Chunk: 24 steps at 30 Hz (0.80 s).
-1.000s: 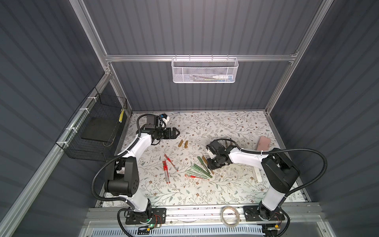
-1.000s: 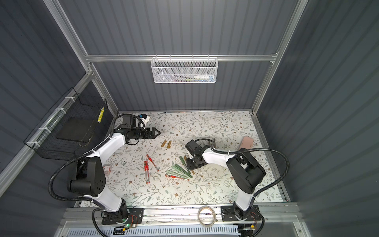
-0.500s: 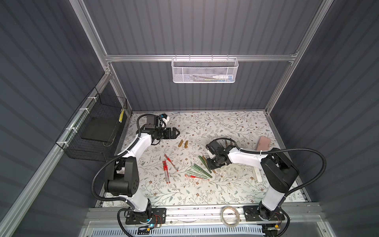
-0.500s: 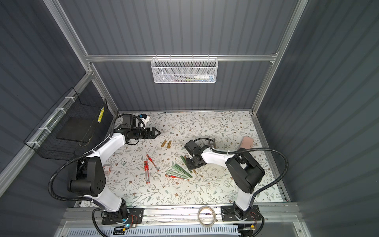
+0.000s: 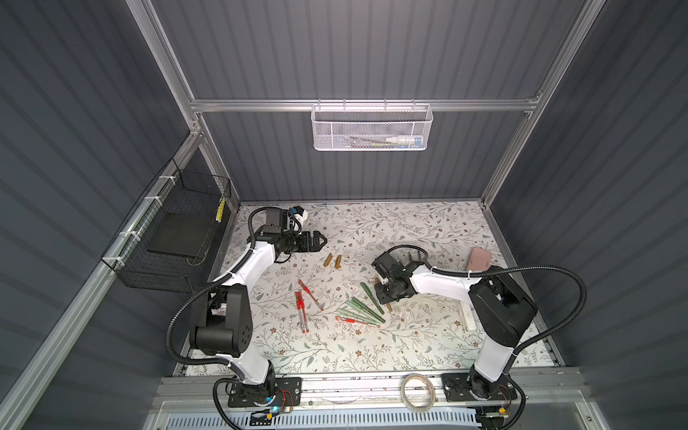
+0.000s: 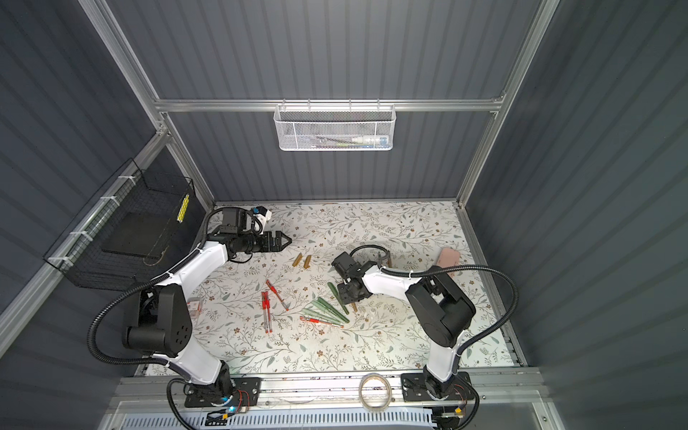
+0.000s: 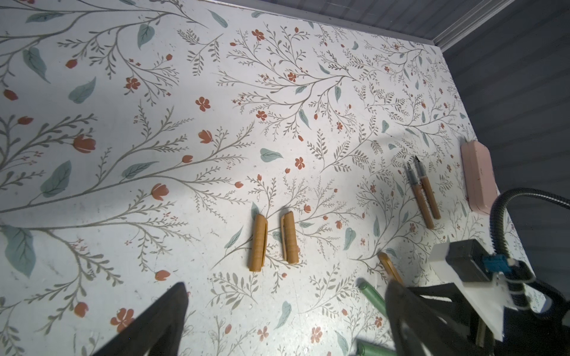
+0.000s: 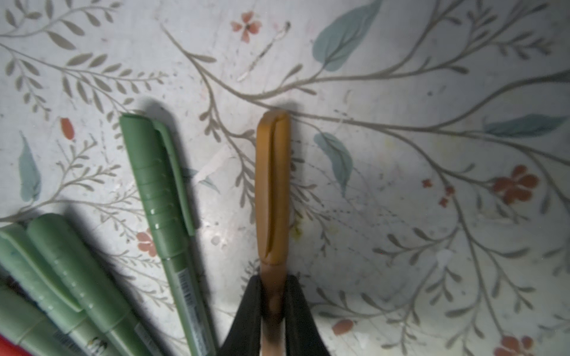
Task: Remove pen caps from pens
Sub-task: Pick up the pen from the center of the table, then open the pen cap on the pen.
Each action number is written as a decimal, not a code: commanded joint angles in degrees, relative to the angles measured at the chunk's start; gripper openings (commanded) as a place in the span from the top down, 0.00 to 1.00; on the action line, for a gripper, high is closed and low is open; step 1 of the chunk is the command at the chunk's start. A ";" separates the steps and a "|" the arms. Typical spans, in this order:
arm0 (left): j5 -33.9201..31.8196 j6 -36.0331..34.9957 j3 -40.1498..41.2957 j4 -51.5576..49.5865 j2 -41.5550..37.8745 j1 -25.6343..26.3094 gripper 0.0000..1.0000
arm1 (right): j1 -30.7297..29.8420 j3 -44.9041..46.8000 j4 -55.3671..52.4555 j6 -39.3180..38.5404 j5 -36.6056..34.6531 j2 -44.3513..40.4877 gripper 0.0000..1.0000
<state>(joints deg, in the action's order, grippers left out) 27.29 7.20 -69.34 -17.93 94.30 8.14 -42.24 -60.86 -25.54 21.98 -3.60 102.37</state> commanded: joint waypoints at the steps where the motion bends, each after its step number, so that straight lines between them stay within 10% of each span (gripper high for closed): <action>1: 7.65 2.36 -0.22 1.77 0.01 -0.50 0.00 | 0.90 -0.31 -2.09 -0.19 -0.70 -4.00 0.90; 8: 21.87 12.82 2.18 11.40 0.83 -0.50 0.01 | 1.85 -1.57 9.13 2.37 10.97 -11.19 0.91; 13: 33.10 35.49 10.66 41.29 1.24 -0.50 0.05 | 3.63 -0.01 26.14 8.19 25.81 -14.22 0.93; 24: 38.23 55.63 17.29 80.43 0.25 -0.50 0.10 | 4.90 5.35 69.22 29.41 44.57 -9.28 0.92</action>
<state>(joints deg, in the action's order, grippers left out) 62.17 55.79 -53.25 48.03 95.15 8.03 -37.67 -57.25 27.40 42.78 33.47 90.41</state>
